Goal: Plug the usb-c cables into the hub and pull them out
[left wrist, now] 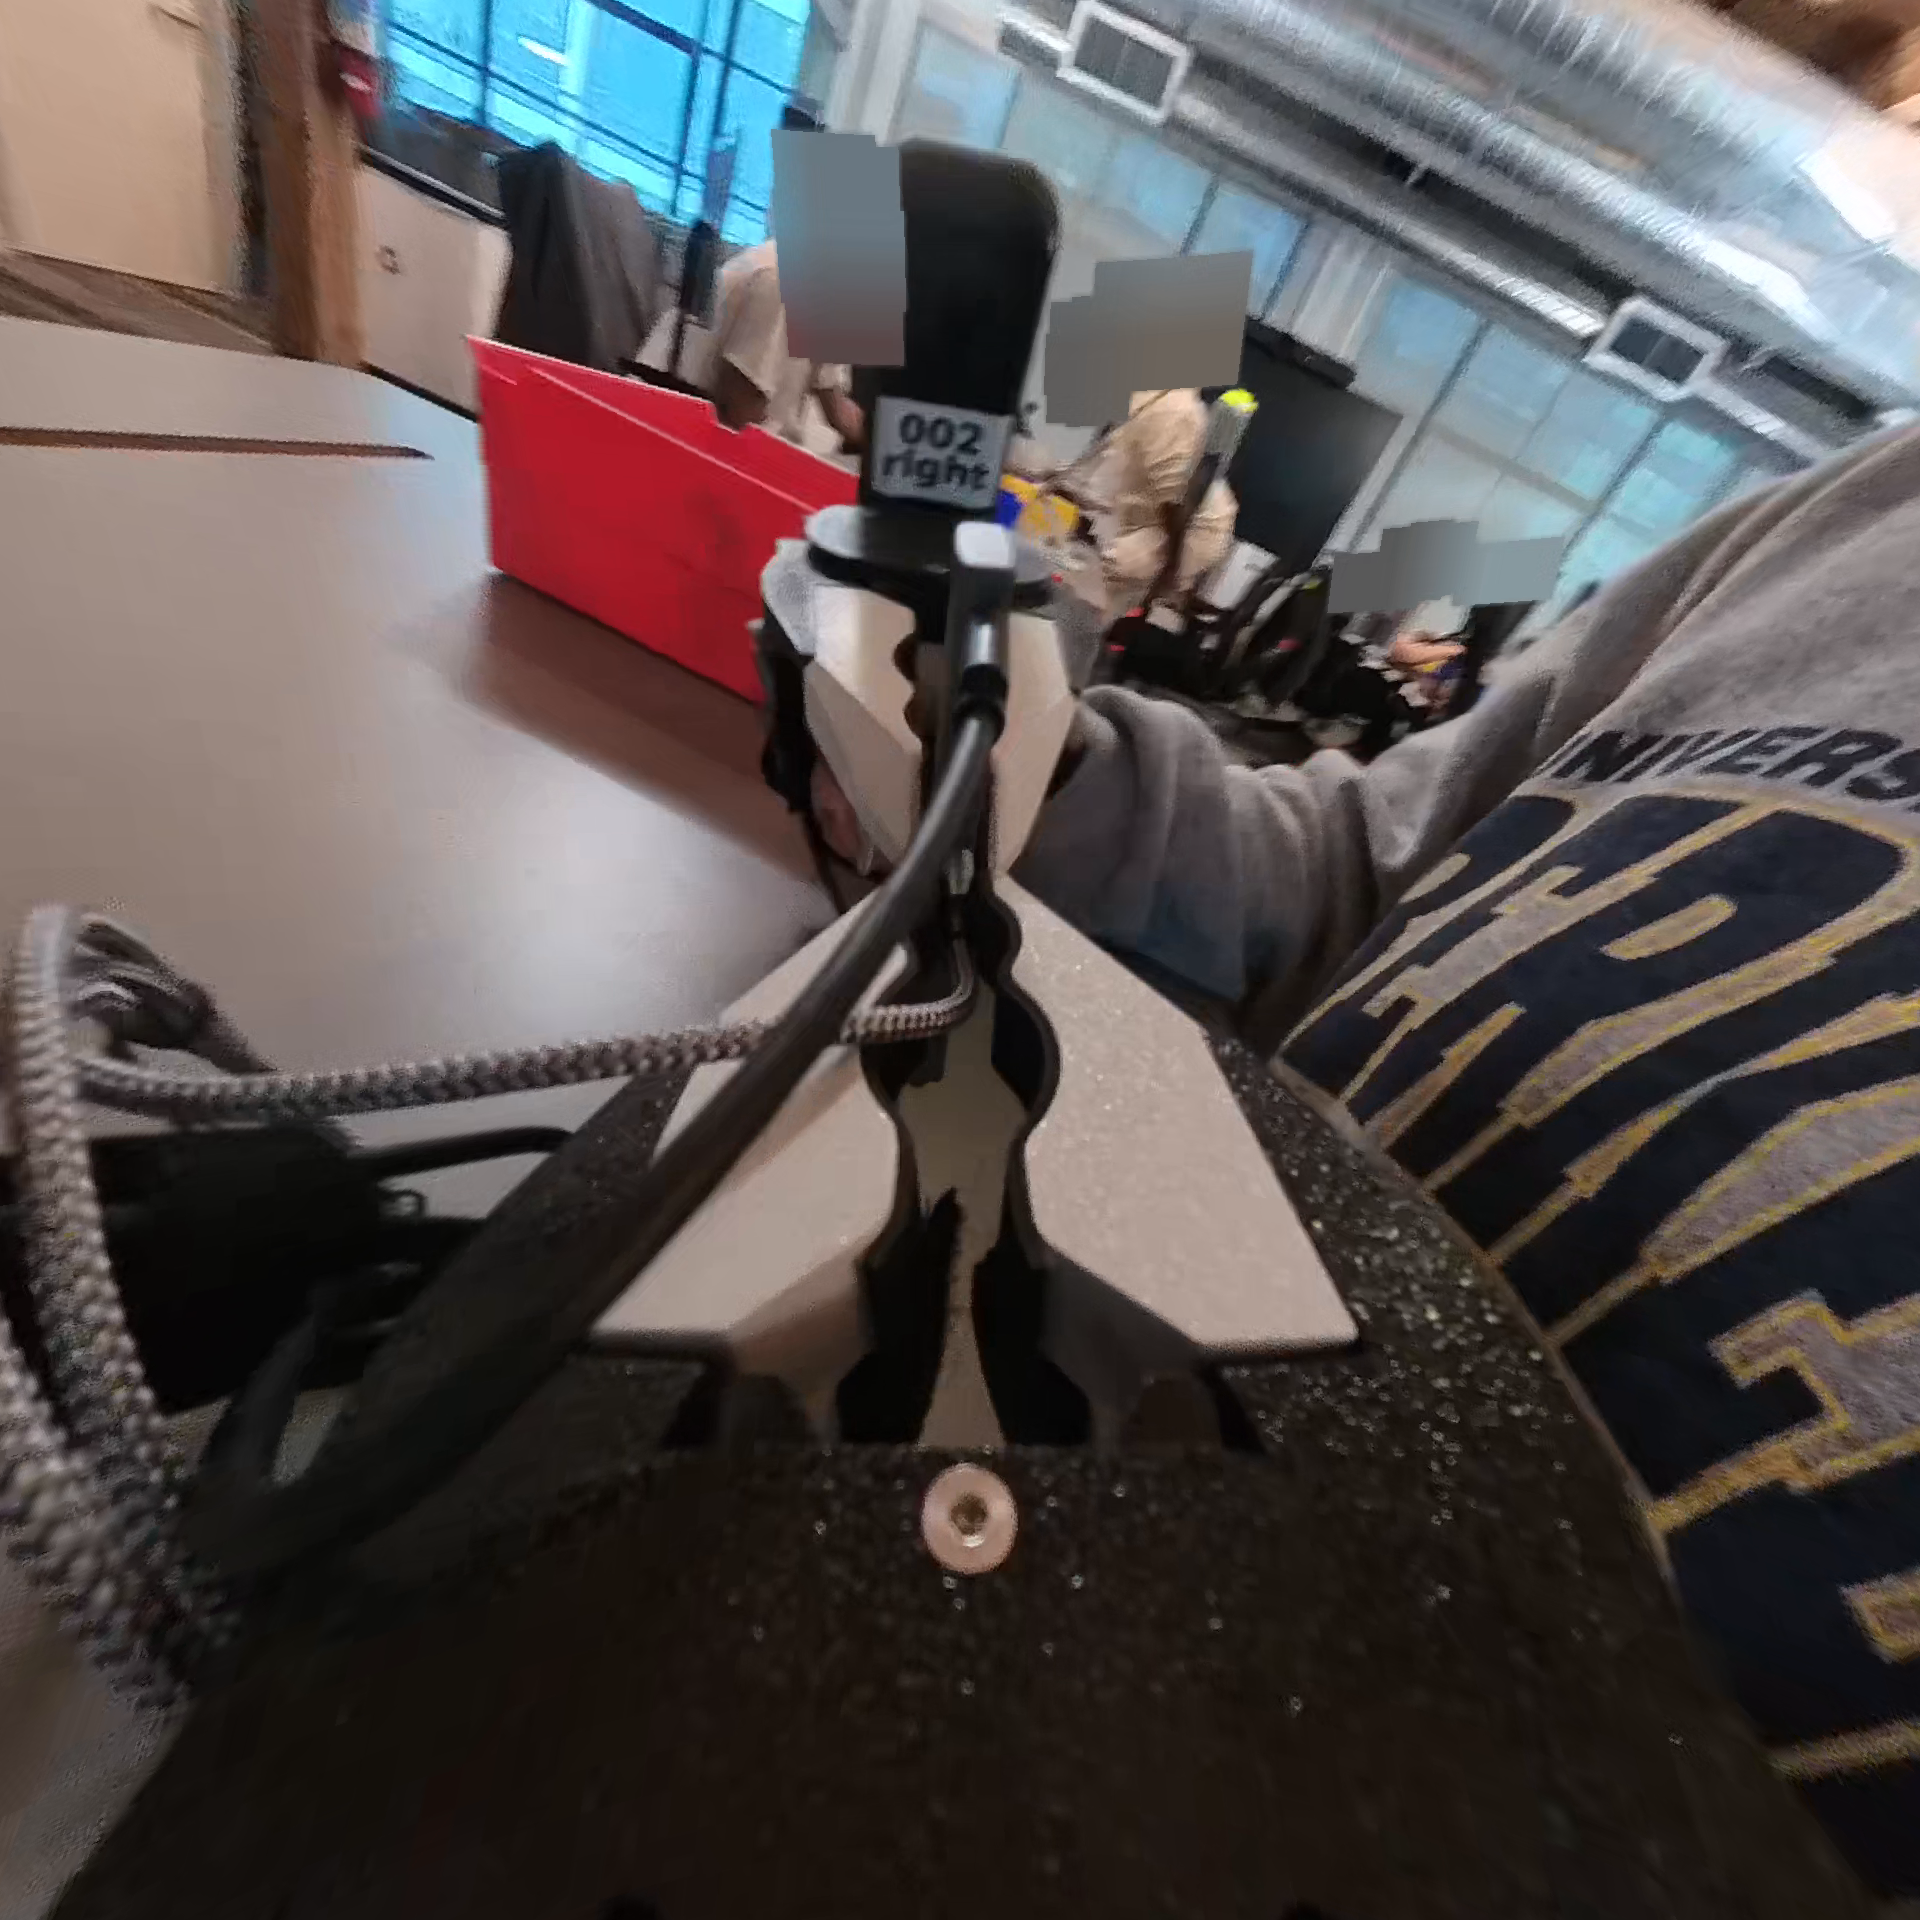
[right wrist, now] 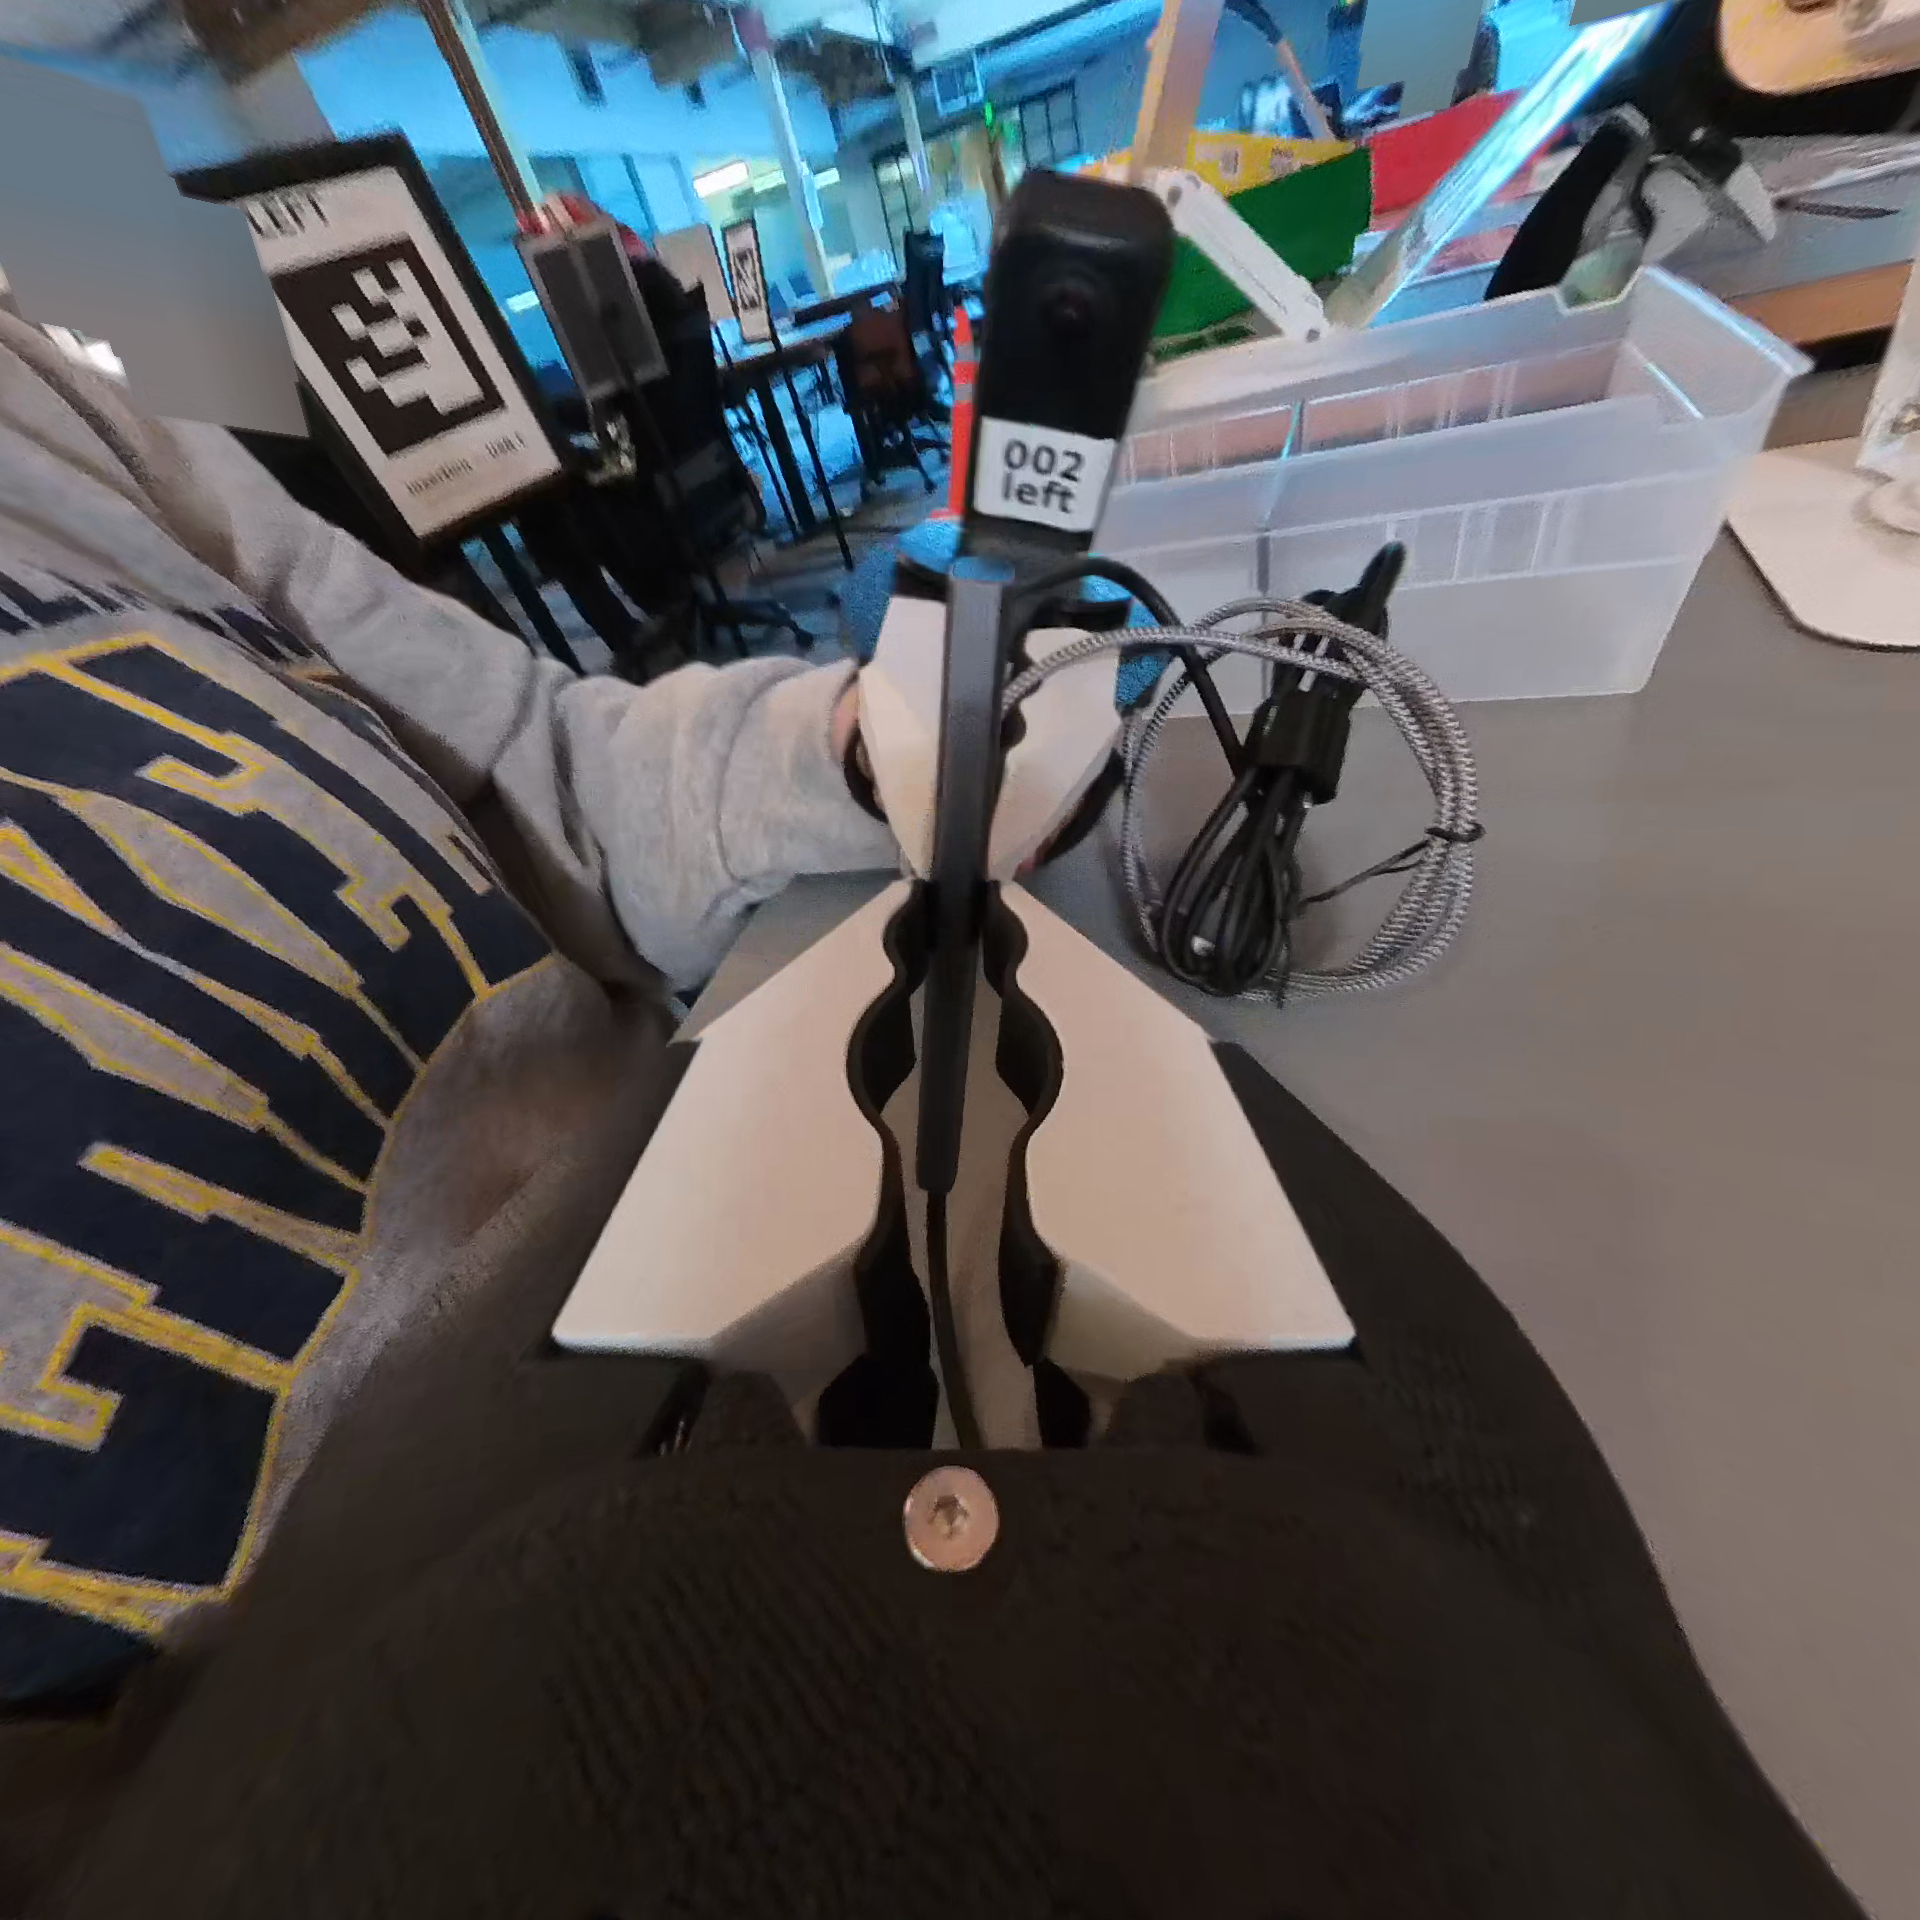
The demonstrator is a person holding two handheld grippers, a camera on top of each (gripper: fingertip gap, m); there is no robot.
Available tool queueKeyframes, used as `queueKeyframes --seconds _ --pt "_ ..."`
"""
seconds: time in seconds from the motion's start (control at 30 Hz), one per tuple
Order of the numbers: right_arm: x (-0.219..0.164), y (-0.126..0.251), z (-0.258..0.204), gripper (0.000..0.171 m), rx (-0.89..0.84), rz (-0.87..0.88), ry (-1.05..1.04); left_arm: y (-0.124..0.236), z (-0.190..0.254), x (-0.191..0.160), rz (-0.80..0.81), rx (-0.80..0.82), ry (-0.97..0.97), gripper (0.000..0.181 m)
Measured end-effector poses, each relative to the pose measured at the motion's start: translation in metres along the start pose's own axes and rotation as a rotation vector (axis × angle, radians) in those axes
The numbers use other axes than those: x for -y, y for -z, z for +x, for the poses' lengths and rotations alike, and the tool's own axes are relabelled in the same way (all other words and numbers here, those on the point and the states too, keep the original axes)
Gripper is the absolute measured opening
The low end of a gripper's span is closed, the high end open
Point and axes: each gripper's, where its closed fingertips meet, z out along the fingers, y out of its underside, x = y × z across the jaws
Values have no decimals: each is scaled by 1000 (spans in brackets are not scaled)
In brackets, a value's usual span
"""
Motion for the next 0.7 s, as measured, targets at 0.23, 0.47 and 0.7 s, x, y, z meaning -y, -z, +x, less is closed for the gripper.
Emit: queueKeyframes --seconds 0.23,0.47,0.7 --pt "50 76 -5 8 -318 67 74 42 -1 4 -16 305 -131 3" --pt "27 62 8 8 -447 -57 103 11 -35 -11 -153 426 -119 30" --pt "2 59 4 8 -357 -46 64 31 -23 20 -89 585 -371 89"
